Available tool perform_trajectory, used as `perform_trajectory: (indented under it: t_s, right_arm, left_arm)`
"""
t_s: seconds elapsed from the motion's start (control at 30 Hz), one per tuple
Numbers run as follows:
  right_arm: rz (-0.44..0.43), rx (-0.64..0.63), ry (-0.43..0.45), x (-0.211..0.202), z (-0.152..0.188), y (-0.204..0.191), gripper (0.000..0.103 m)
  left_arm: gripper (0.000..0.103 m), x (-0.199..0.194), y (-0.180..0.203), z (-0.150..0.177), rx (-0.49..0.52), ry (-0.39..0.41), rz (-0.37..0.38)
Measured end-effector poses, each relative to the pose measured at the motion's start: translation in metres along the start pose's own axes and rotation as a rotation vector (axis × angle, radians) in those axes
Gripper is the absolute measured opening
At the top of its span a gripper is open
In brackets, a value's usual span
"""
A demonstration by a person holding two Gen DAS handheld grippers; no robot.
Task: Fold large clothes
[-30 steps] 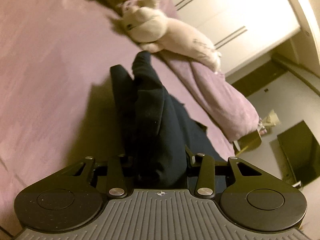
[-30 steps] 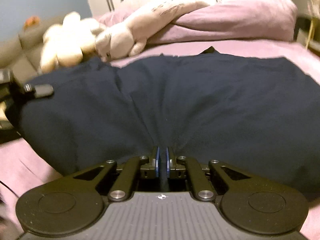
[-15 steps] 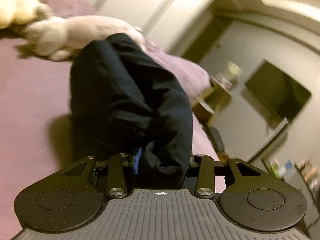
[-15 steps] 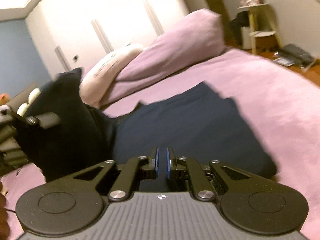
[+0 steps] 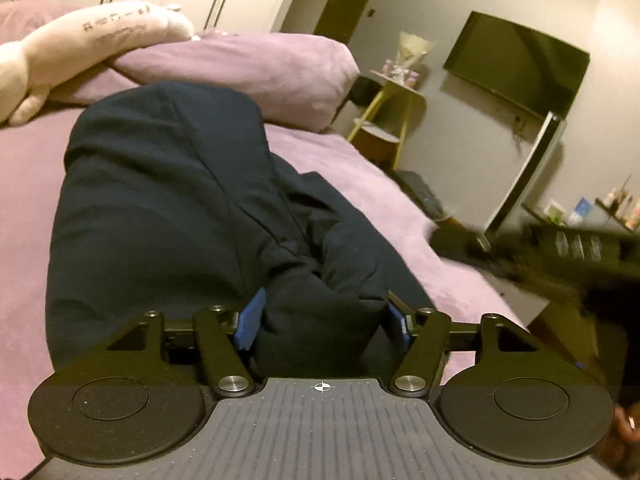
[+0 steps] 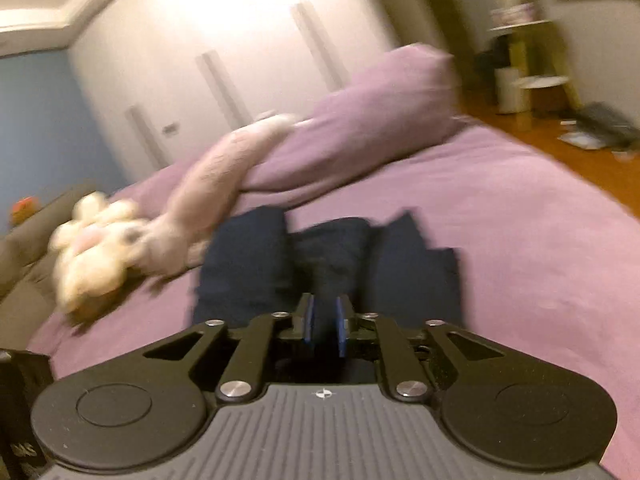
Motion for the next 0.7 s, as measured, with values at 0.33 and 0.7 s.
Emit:
perform_trajectory:
  t_s: [0.33, 0.7]
  right_arm:
    - [-0.013, 0.012, -0.206, 0.061, 0.048, 0.032, 0.013]
    - [-0.057, 0.083, -0.123, 0.042, 0.017, 0.024, 0.036]
  left_arm:
    - [0.069, -0.054, -0.020, -0.002, -0.065, -0.060, 0.071]
    - [0.075, -0.064, -0.124, -0.044, -0.346, 0.083, -0.206]
Point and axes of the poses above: each gripper's, at about its wrist camera, not at the fingertips, and x roughly the way its jaws point, y to its right, z to its underside, the point moved 4 cm from there along x, roughly the way its jaws point, and after that the axes turned 9 degrees about -x, right-handed, at the moved point
